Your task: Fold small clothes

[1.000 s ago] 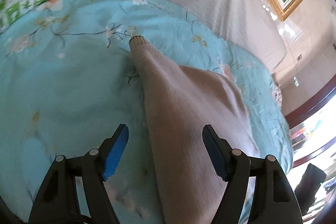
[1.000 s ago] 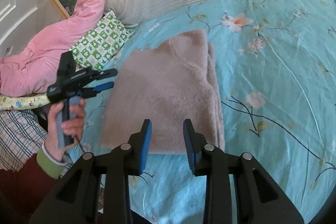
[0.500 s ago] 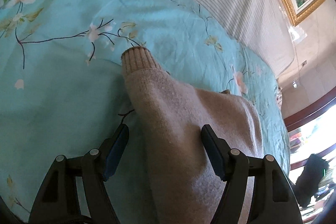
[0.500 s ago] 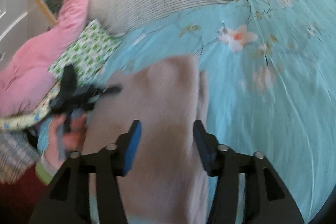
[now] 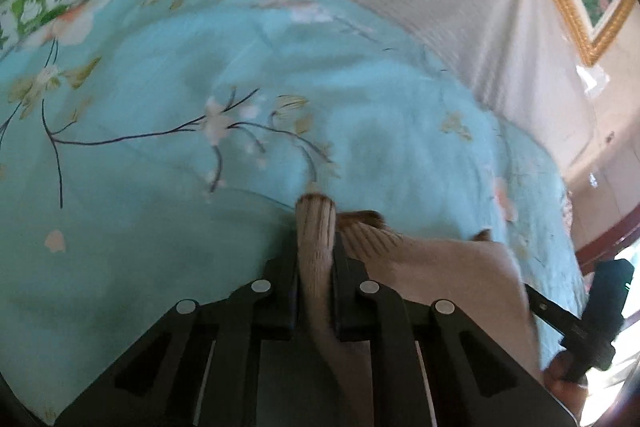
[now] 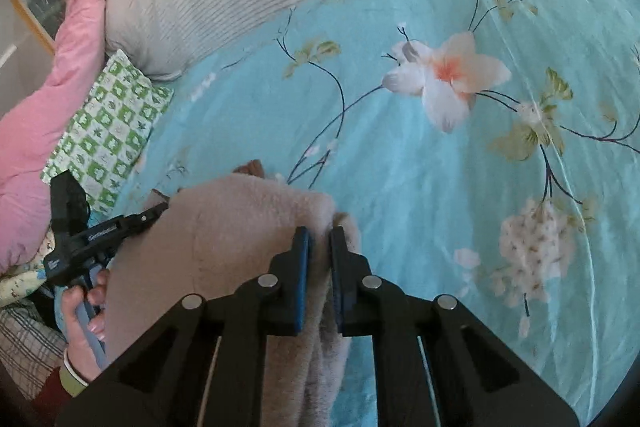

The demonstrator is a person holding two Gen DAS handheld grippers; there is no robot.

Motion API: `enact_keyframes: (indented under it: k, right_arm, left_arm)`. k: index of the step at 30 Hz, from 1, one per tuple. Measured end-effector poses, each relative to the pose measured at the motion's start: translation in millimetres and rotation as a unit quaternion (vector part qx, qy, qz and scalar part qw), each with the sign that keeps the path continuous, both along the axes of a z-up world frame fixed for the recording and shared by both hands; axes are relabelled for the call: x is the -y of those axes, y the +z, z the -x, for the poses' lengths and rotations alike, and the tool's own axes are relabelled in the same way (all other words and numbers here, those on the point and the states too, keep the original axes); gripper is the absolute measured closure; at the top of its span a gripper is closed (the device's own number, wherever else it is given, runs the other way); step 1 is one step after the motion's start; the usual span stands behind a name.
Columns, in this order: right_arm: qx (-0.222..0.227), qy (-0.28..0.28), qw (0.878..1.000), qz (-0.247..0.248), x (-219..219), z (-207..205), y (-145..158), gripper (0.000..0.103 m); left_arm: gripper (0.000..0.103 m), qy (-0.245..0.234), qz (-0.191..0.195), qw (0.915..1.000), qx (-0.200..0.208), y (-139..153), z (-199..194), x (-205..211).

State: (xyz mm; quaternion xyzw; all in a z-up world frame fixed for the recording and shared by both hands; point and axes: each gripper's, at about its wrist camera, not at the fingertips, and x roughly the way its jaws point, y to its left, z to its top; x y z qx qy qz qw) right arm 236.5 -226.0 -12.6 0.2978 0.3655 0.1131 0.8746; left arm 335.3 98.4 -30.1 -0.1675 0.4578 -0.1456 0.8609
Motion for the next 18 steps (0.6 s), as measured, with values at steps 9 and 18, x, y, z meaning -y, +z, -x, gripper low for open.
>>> enact_keyframes:
  k: [9,18]
  right_arm:
    - [0.031,-0.015,0.999,0.001,7.7,52.3,35.8,0.082]
    - [0.054,0.008,0.998,-0.011,-16.8,126.0,44.3,0.064]
  left_arm:
    - [0.089,0.026,-0.025,0.9983,0.045,48.4,34.7,-15.1]
    - [0.062,-0.008,-0.010,0.9983,0.058,70.7,146.7,-11.4]
